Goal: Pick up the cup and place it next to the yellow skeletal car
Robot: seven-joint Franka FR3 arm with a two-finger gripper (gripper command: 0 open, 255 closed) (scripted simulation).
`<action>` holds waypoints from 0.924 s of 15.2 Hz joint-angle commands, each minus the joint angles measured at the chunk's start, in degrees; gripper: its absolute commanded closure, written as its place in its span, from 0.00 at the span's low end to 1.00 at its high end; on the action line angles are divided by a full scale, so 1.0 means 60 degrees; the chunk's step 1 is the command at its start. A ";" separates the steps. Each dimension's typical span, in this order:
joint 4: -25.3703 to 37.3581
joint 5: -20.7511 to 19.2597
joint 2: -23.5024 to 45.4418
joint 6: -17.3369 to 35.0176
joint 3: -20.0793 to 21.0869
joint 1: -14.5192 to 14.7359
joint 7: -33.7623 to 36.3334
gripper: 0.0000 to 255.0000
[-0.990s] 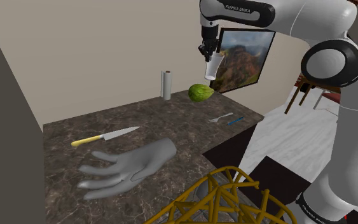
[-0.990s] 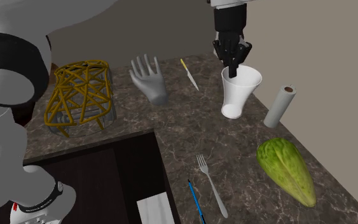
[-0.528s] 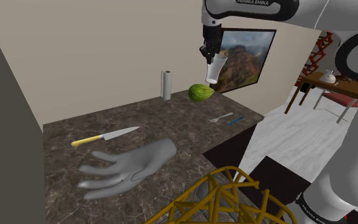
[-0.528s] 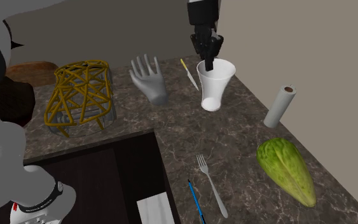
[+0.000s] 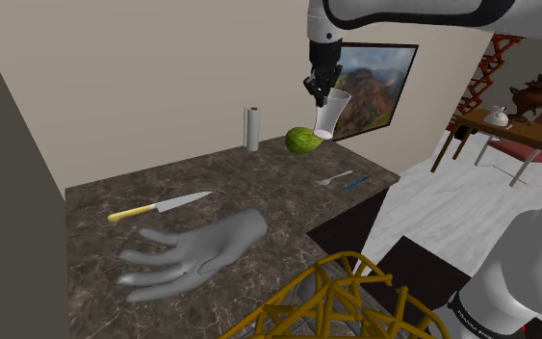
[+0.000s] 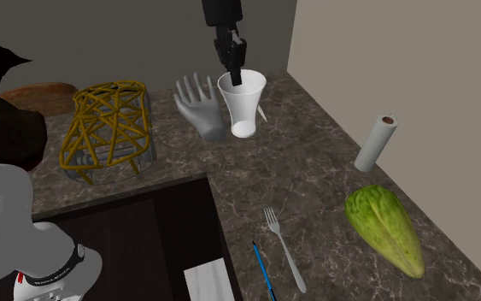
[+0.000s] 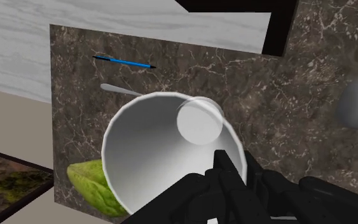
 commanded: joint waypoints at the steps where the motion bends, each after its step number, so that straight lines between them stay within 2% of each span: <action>1: -0.0495 0.0079 -0.0439 -0.0034 0.0166 0.0159 0.0342 1.00; 7: -0.1538 0.0405 -0.1495 -0.0323 0.0778 0.0676 0.1408 1.00; 14: -0.2217 0.0961 -0.2383 -0.0866 0.1719 0.1357 0.2888 1.00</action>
